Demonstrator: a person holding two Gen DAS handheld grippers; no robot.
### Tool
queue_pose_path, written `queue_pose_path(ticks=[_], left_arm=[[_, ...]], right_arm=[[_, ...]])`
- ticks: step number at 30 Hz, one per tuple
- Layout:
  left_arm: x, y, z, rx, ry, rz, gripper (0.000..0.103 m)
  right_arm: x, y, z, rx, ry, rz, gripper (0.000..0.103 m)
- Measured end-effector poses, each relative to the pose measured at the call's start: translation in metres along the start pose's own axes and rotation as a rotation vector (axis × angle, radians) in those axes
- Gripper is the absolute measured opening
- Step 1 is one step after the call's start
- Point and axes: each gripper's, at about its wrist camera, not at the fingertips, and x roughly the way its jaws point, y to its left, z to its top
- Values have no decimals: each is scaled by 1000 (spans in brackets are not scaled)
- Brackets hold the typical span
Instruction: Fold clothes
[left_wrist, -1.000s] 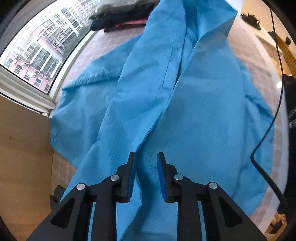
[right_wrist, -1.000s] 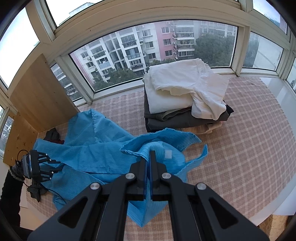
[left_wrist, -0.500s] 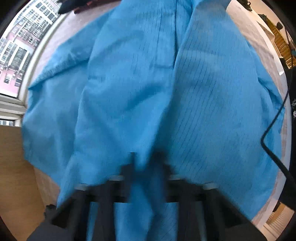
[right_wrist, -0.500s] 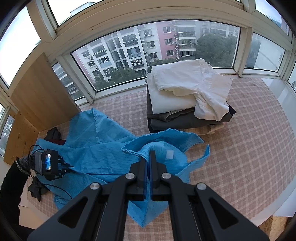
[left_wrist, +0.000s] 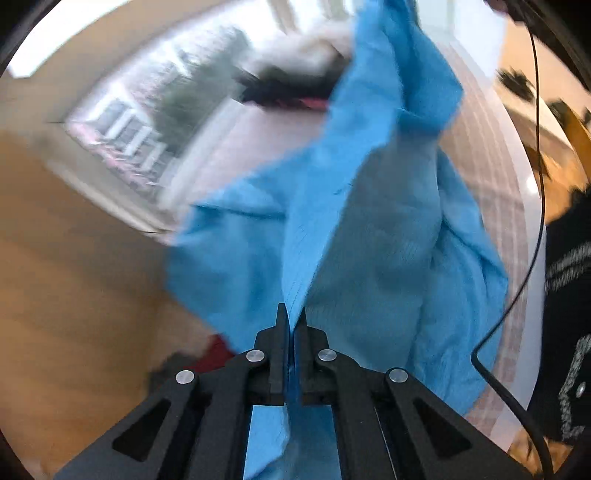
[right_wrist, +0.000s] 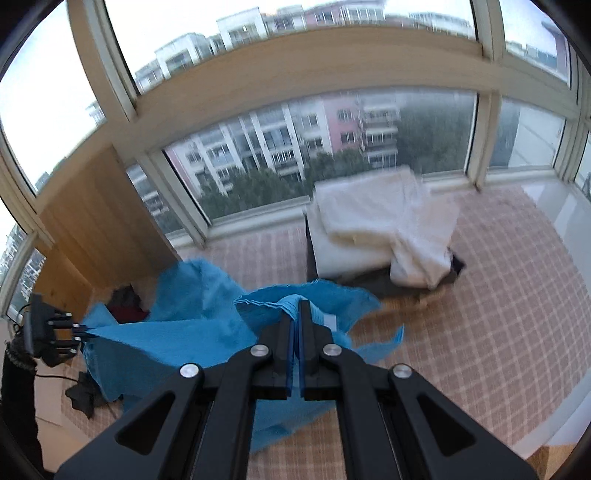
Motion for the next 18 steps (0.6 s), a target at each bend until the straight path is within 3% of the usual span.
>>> queue_pose_path(ticks=[3,6,9,13,14,18], left_arm=[[-54,17,-7,-63,-49,155,1],[-105,39,-17,-193,-90,319,1],[-119,60,-29,-294,-64,423,1],[-130,77,-33,-400,-9,451,1],[-136,82,-31,-413,-1,453,1],[-187,93,-12,-392,-5,586,1]], right_arm=[[-18,13,17,-26,-60,7,1],[-32,28,27,-66,-97,-1,1],[-29,40,30,-102,-77,-21,1],[-37,55,54,-131,-68,-46,1],[-48,63,64,-149,-90,-63,1],[-127,91,117,-196,-247,-115,1]])
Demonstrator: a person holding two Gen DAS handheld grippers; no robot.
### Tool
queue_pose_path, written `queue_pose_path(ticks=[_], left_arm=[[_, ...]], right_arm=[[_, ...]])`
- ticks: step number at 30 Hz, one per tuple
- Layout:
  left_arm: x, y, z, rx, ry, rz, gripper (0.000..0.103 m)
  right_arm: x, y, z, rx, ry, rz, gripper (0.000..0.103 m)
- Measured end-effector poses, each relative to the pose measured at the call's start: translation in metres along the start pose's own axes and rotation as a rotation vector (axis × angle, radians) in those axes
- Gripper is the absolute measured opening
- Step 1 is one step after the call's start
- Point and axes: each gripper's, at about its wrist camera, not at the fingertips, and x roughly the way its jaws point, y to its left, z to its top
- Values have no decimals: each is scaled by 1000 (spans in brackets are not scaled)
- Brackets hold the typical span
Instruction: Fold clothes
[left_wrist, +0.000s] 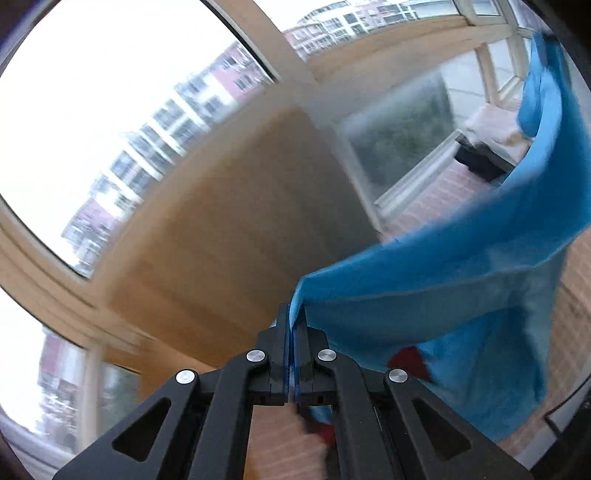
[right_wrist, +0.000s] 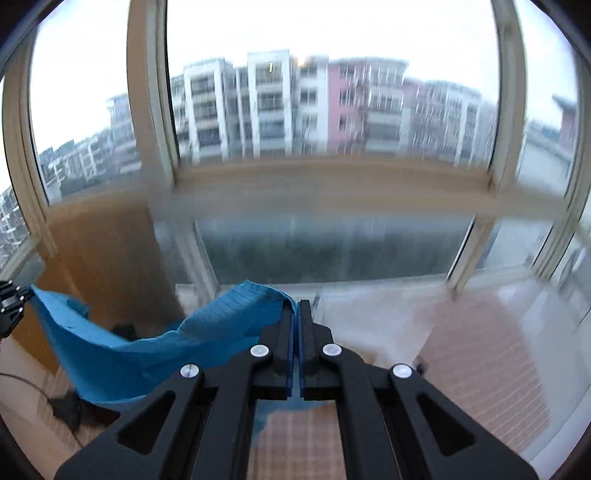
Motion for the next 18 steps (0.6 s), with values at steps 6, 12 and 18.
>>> queue_pose_path(ticks=[6,12,18], left_arm=[[-121,60,55,-41,-178,175,1],[-235,104,67,-149,-293,239,1],[-273,100,44,-136,-303,248,1]], right_arm=[[-145,1,95,11,-280,-61,1],[-274,22,126,-9,-466,-71,1],[-303,35,106,-40,-449,-88,1]])
